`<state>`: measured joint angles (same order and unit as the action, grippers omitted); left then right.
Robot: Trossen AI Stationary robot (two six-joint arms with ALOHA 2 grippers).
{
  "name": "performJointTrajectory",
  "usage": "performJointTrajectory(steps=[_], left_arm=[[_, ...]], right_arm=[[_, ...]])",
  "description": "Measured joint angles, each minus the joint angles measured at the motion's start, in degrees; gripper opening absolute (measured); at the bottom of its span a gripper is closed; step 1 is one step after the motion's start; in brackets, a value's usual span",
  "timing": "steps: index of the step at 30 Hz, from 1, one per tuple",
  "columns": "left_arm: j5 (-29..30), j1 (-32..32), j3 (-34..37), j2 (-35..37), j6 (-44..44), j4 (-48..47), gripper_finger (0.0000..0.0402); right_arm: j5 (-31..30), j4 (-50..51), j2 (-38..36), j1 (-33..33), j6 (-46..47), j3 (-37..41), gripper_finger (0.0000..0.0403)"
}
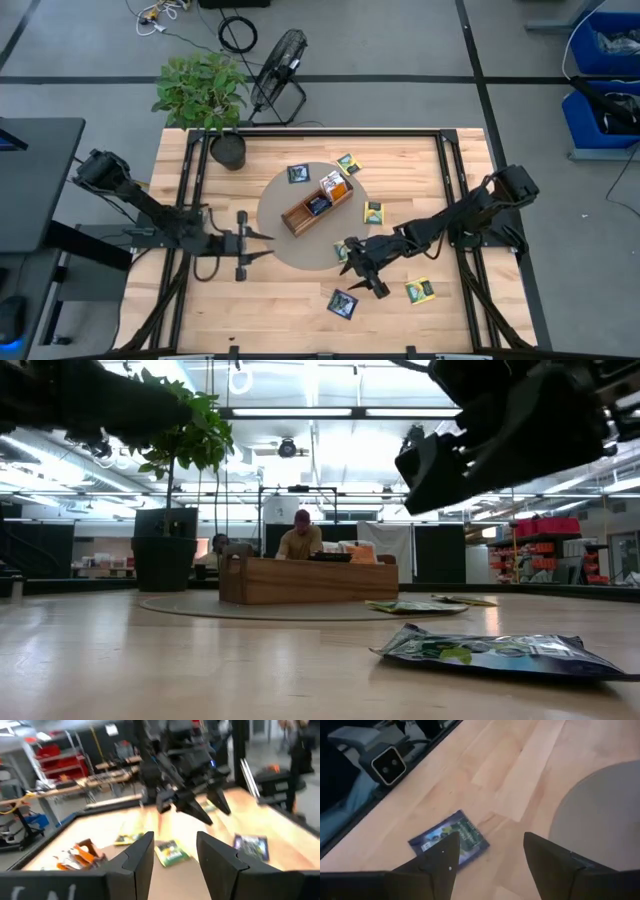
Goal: Pick & Place Tea
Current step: Put the purple tea bag into the middle section of the wooden organizer
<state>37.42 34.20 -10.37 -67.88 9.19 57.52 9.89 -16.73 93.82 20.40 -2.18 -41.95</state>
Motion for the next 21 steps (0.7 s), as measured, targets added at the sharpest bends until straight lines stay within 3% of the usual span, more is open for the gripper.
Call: performJointTrajectory(steps=[7,21], left_arm=[[-1.26,0.00,-9.09,-3.26,-1.27,-14.80,0.0153],[-2.42,0.19,-13.57,-11.27,-4.39,-15.41,0.0153]], right_arm=[[-0.48,-3.50,2.95,1.71,0.22,-1.13,0.0228],[-1.99,3.54,12.80,1.97,1.66,-8.98,0.0228]])
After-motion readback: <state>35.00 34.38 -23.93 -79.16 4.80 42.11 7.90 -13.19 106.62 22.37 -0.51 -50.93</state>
